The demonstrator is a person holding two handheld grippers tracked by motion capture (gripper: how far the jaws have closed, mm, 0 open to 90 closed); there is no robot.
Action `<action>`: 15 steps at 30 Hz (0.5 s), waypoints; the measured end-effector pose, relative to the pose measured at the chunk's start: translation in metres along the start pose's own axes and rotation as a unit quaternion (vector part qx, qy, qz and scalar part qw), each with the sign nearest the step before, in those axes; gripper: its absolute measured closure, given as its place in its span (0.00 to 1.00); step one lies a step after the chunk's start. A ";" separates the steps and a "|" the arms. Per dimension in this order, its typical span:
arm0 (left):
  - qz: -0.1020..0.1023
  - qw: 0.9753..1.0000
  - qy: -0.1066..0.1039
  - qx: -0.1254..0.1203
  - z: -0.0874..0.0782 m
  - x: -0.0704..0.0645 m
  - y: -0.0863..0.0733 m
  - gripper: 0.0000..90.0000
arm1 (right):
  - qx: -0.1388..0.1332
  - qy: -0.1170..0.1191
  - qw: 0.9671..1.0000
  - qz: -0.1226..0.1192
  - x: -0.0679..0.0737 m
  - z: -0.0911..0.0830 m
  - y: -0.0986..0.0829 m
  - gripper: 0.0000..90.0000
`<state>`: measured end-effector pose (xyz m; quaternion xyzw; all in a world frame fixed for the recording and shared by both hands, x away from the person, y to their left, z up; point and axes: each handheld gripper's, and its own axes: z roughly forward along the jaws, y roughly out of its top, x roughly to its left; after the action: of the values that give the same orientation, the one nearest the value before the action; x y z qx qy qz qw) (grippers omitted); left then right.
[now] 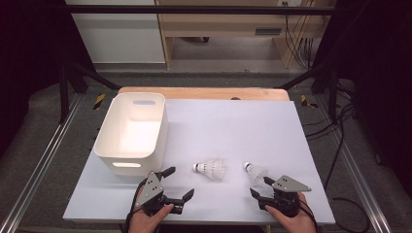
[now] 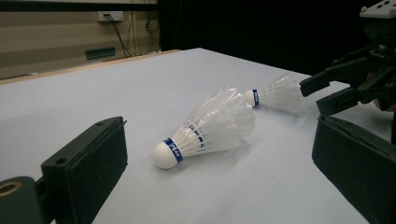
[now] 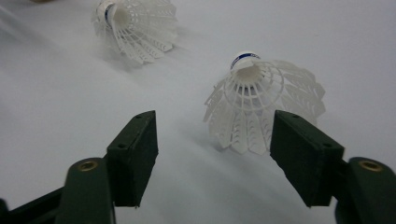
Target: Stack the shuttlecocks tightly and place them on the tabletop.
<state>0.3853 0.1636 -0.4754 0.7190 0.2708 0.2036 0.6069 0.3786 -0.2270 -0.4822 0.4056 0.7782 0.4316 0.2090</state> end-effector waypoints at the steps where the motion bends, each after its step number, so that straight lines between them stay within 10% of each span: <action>1: 0.000 1.000 0.002 0.000 0.000 0.001 0.000 0.03 | 0.003 0.002 1.000 0.004 0.000 0.002 0.001 0.40; 15: 0.001 1.000 0.000 0.000 -0.001 0.002 0.000 0.03 | 0.029 -0.015 0.999 0.010 0.004 0.032 0.014 0.49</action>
<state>0.3861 0.1656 -0.4749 0.7191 0.2699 0.2044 0.6068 0.4044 -0.2038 -0.4876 0.4261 0.7827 0.4049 0.2046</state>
